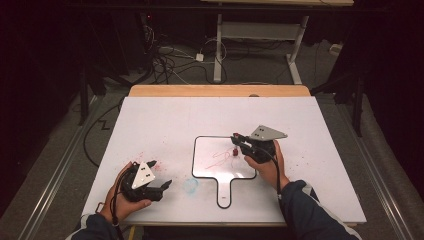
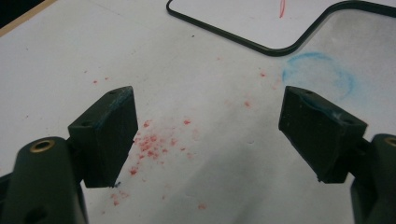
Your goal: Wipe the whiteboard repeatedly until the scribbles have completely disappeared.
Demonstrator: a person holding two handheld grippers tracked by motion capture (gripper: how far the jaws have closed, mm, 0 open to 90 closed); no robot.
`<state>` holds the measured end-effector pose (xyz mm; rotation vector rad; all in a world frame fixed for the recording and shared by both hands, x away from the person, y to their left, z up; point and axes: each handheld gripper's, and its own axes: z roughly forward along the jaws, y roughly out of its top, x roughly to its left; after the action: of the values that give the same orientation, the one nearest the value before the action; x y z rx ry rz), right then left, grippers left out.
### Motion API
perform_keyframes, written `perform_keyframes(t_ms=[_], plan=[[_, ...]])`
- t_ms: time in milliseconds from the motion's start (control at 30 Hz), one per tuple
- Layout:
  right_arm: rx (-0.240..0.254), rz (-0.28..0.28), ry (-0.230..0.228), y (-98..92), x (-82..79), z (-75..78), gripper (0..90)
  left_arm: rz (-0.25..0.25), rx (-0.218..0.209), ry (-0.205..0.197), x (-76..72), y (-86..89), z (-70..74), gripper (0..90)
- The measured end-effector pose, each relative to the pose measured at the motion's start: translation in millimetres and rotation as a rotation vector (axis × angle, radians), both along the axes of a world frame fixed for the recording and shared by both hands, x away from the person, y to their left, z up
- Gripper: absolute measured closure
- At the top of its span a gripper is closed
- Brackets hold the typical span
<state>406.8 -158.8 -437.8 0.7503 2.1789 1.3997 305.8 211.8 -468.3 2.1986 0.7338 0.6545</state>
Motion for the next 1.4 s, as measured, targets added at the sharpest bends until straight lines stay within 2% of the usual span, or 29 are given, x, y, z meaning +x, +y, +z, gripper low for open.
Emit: perform_keyframes(t_ms=[100,200,267,333,533,667,767,867,900,967,1100,1200,1267,1400], plan=[[-0.006,0.031,0.004,1.4,-8.7,0.6,81.3,-0.004,0.000,0.000,-0.6,-0.3,0.2,18.6],[-0.034,0.021,-0.018,-0.8,-8.6,1.5,81.2,-0.002,-0.001,0.001,-0.2,-0.4,0.3,18.6],[-0.007,-0.005,-0.005,-5.9,-3.1,0.4,81.2,-0.002,0.001,-0.001,-0.2,-0.5,0.4,18.6],[-0.001,-0.004,0.003,-7.5,-3.3,0.6,81.3,-0.004,-0.002,-0.001,-0.4,-0.3,0.4,18.6],[-0.014,0.096,0.023,6.4,-24.1,2.1,81.2,-0.004,0.004,0.001,0.0,-0.2,0.2,18.6],[-0.036,0.128,0.019,7.9,-34.8,3.5,81.3,-0.002,0.001,-0.002,-0.5,0.4,1.0,18.6],[-0.039,0.111,0.003,5.6,-31.5,2.7,81.3,-0.002,0.004,-0.002,0.2,0.5,0.9,18.6],[-0.040,0.060,-0.021,0.9,-21.2,1.3,81.2,-0.005,0.003,-0.003,0.0,-0.1,1.2,18.6],[-0.028,0.048,-0.014,-1.5,-18.3,1.0,81.3,-0.005,0.004,-0.003,0.0,-0.1,1.2,18.6],[-0.013,0.043,0.006,-4.8,-17.3,1.2,81.2,-0.005,0.006,0.001,0.4,0.2,0.6,18.6],[-0.039,0.064,-0.012,-3.0,-21.1,2.1,81.2,-0.005,0.008,0.004,0.8,-0.3,-0.2,18.6],[-0.051,0.020,-0.028,-5.8,-13.8,2.0,81.2,-0.007,0.010,0.002,0.0,-0.8,0.1,18.6],[-0.040,-0.004,-0.022,-9.6,-9.5,1.9,81.3,-0.006,0.010,0.001,0.2,-0.6,0.1,18.6],[-0.022,0.015,0.000,-11.0,-11.2,2.0,81.2,-0.005,0.014,0.005,0.8,-0.6,-0.3,18.6]])
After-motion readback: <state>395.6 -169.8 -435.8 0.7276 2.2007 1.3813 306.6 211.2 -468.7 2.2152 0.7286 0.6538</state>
